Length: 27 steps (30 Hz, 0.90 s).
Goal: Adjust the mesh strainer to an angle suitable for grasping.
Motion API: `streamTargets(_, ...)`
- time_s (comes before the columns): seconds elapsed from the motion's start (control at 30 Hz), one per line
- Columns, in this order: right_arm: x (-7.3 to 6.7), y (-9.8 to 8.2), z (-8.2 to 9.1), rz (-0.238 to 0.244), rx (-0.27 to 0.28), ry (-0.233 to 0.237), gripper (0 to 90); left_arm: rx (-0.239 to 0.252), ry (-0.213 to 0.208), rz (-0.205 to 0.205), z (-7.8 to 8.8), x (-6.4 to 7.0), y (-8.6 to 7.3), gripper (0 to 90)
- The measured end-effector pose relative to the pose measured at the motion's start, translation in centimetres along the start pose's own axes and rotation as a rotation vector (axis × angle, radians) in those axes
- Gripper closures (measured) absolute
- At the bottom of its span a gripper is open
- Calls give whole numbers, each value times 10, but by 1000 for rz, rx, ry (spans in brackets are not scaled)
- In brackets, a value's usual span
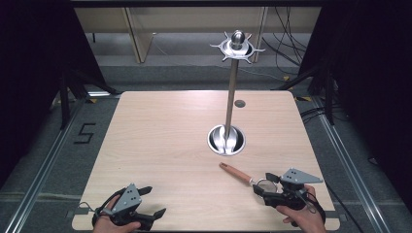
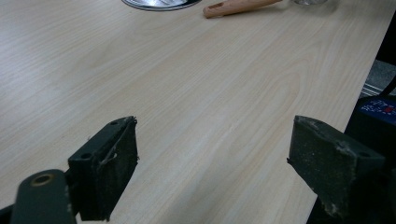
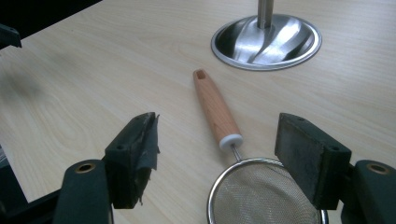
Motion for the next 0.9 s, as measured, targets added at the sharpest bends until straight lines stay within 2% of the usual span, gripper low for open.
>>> streamTargets(0.07,0,1,0,3,9,5,308,0,-1,0,0,0,0,152)
streamTargets(0.1,-4,0,1,-26,-3,19,308,-2,-2,-2,0,0,0,152)
streamTargets(0.17,-5,0,2,-41,-16,19,308,-3,-2,-1,0,0,0,152)
streamTargets(0.2,-3,1,0,-6,-6,18,308,3,-4,9,-1,1,0,152)
streamTargets(0.23,-3,0,0,-5,-18,19,308,-2,-2,-3,0,1,0,152)
streamTargets(0.37,-5,-1,-2,-19,-24,23,308,0,0,-5,0,0,0,152)
streamTargets(0.43,-5,1,-4,0,-16,35,308,-3,3,-4,0,0,-1,152)
streamTargets(0.6,-5,0,-6,5,-39,6,309,-1,-2,6,-1,1,-1,151)
streamTargets(0.63,-5,-1,-6,4,-50,4,308,-5,1,0,0,0,-1,152)
streamTargets(0.67,-3,0,-9,32,-46,-1,309,-5,7,-46,0,-4,-1,152)
streamTargets(0.7,-4,1,-10,24,-36,-4,308,-13,4,-51,0,-4,-1,152)
streamTargets(0.73,-2,2,-11,45,-45,-4,308,-4,8,-51,0,-4,0,151)
streamTargets(0.77,-4,2,-12,38,-51,2,308,-4,8,-50,0,-4,0,152)
streamTargets(0.8,-3,3,-13,49,-49,-7,309,-9,4,-32,0,-2,-1,152)
streamTargets(0.83,-6,2,-13,23,-56,0,309,1,1,-20,-1,-1,0,152)
streamTargets(0.87,-3,4,-15,55,-49,-9,309,0,1,-21,-1,-1,0,152)
streamTargets(0.9,-5,3,-16,36,-57,-6,309,-6,1,2,-1,0,-1,152)
Point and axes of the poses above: each handheld gripper's, and its own axes: z roughly backward along the jaws, y roughly out of its top, x roughly to its right, the point moved 9 cm from there along -z, roughly forward along the jaws, and after that the axes turned 3 degrees about -z, right-handed, at the moved point
